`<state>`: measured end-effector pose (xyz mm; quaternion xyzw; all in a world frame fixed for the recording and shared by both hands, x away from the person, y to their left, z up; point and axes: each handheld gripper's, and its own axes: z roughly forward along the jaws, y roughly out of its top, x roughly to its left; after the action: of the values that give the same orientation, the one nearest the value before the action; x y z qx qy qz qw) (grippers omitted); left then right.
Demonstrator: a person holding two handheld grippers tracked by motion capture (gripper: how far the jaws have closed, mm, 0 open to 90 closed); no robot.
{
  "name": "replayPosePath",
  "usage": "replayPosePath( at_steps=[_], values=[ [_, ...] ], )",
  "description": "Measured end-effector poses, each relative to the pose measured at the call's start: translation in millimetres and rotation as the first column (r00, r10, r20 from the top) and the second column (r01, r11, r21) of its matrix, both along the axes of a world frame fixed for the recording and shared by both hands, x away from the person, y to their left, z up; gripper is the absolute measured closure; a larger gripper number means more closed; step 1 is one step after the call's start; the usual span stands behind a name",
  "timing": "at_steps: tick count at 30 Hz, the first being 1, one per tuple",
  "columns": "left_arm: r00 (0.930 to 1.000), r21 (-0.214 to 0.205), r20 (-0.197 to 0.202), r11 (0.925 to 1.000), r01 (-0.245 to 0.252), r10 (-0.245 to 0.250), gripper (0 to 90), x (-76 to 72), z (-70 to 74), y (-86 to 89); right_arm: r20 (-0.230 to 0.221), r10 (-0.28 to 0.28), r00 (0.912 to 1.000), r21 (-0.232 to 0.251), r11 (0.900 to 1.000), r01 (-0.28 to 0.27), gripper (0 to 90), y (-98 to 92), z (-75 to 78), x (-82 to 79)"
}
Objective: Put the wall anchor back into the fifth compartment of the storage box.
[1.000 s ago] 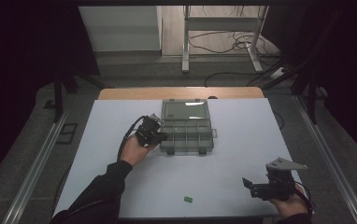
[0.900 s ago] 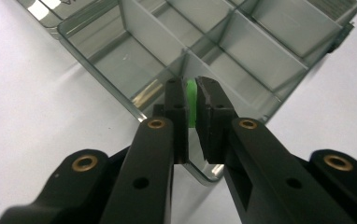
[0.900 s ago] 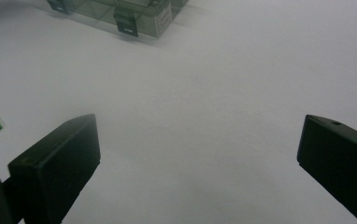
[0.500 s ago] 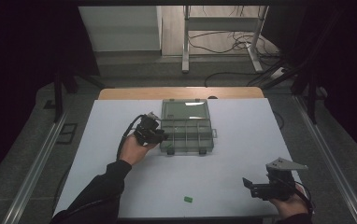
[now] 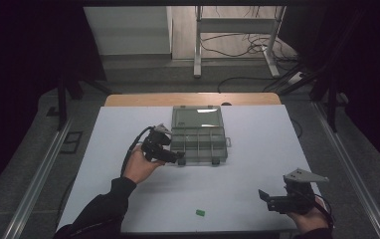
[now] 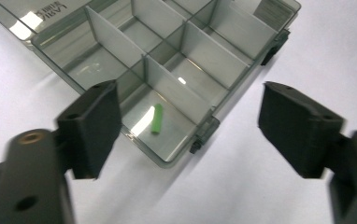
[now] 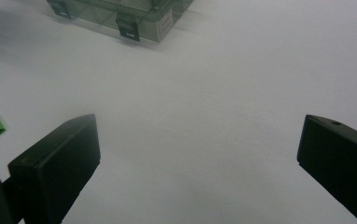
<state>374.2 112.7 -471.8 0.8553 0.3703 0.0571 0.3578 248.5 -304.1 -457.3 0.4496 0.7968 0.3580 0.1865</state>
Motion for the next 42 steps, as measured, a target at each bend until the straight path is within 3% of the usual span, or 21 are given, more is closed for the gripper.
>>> replayPosePath(
  at_steps=[6,13,26,34,42],
  values=[
    [0.9999,-0.019,0.008,0.9998,0.01,-0.009,11.7,-6.1,2.7,0.6,0.001,0.0,1.0,0.002,1.0,0.0,0.0,-0.4,0.1,-0.1],
    [0.9965,-0.013,0.039,0.9971,0.075,-0.074,2.5,-19.7,4.7,-1.8,0.004,0.001,1.0,0.001,1.0,-0.001,0.0,0.2,0.3,-0.6],
    [0.9965,-0.076,0.055,0.9948,0.067,-0.063,0.3,-45.0,7.5,3.7,0.006,0.002,1.0,0.002,1.0,-0.002,0.0,0.1,0.4,-0.9],
    [0.9934,-0.065,0.075,0.9936,0.092,-0.087,0.0,-62.9,7.4,2.5,0.007,0.001,1.0,0.001,1.0,-0.001,0.0,0.3,0.5,-1.1],
    [0.9937,-0.072,0.063,0.9927,0.097,-0.093,0.0,-77.1,7.3,1.4,0.008,0.001,1.0,0.002,1.0,-0.001,0.0,0.3,0.6,-1.2]
  ],
)
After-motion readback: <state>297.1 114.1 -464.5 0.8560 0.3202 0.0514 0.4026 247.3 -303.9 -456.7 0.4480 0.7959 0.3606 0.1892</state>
